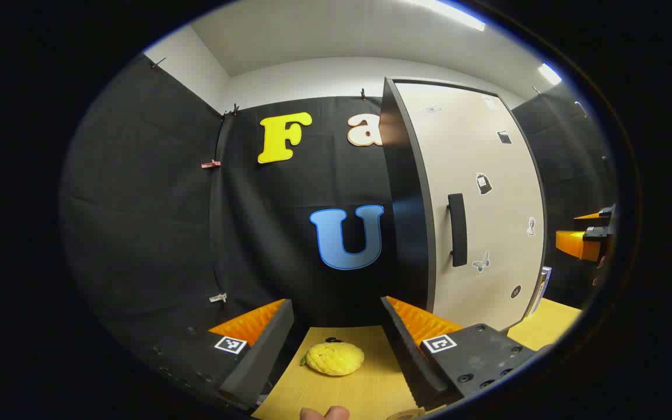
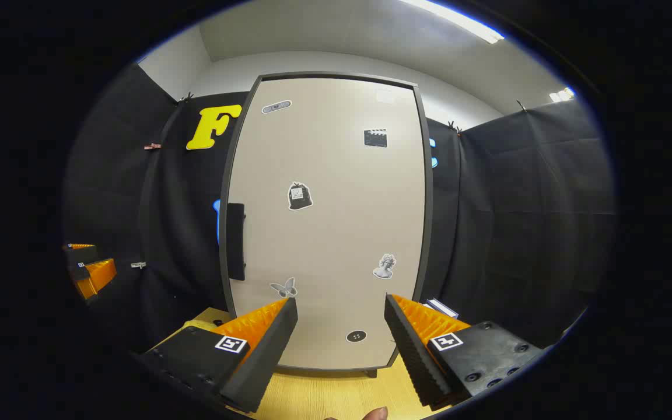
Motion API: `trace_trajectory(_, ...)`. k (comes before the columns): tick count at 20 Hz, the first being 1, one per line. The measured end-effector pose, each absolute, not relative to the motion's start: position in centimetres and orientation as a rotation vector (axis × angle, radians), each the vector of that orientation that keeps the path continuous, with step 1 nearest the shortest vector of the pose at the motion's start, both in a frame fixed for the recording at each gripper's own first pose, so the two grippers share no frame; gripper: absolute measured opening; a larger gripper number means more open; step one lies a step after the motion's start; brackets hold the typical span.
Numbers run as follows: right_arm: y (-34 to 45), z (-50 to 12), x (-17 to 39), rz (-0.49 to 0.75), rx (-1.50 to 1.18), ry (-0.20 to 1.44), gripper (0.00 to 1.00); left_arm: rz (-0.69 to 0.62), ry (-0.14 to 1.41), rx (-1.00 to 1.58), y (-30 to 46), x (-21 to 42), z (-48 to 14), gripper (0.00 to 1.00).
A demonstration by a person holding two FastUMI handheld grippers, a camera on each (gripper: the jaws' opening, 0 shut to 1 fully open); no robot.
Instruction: Open the cabinet door with the right hand, grasp the bottle in the cabinet with the left hand and place it on the coaster, then close the cabinet door with the right hand.
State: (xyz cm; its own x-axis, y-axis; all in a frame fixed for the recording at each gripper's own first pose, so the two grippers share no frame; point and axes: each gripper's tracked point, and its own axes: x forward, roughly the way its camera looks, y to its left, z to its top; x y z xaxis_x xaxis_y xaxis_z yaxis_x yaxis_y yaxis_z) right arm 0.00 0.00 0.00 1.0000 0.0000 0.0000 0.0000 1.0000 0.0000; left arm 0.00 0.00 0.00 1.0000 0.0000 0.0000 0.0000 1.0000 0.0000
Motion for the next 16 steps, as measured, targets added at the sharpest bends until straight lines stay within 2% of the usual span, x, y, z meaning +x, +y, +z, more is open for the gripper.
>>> trace_trajectory(16, 0.23, 0.16, 0.62, -0.004, 0.006, -0.006, 0.98, -0.010, -0.003, 0.000, -0.17, 1.01, -0.10, 0.94)
